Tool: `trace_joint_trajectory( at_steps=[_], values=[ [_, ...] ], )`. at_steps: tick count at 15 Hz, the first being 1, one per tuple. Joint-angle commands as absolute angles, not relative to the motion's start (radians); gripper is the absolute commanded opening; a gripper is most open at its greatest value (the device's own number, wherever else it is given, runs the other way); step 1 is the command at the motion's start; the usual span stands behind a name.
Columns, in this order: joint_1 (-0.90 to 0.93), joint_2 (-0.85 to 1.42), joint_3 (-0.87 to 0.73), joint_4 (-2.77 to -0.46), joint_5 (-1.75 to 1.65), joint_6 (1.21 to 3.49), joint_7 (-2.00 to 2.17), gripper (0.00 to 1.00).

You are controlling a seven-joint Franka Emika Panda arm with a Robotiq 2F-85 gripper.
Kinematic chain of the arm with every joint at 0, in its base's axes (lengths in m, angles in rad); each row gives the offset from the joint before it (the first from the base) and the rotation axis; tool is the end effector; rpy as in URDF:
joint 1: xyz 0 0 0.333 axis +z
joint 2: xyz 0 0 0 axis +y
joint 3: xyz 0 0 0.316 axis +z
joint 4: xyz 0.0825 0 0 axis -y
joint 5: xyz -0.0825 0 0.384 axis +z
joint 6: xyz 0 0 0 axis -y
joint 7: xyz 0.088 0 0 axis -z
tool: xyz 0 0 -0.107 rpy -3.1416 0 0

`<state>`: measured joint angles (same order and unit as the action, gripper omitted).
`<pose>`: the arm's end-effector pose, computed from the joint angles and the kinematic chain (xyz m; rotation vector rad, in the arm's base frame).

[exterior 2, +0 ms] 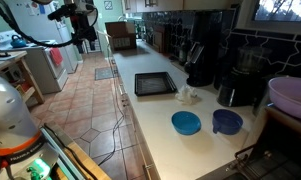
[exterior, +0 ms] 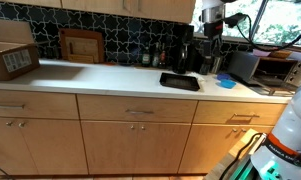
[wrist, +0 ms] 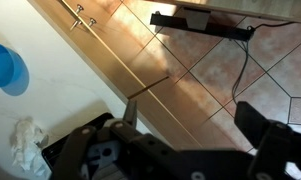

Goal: Open the bottom middle drawer

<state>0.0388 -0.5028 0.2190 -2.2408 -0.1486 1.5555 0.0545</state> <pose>0.3703 0.0935 0.5437 2.8439 0.2550 -0.2232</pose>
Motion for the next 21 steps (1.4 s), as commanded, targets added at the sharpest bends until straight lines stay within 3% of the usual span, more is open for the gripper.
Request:
trace_joint_trajectory(
  at_steps=[1, 11, 21],
  values=[
    [0.086, -0.493, 0.222, -2.231, -0.183, 1.566, 0.078, 1.0],
    [0.294, -0.377, 0.346, -2.237, -0.193, 1.815, -0.056, 1.0],
    [0.3, 0.077, 0.373, -2.182, -0.508, 2.124, -0.014, 1.0]
  ],
)
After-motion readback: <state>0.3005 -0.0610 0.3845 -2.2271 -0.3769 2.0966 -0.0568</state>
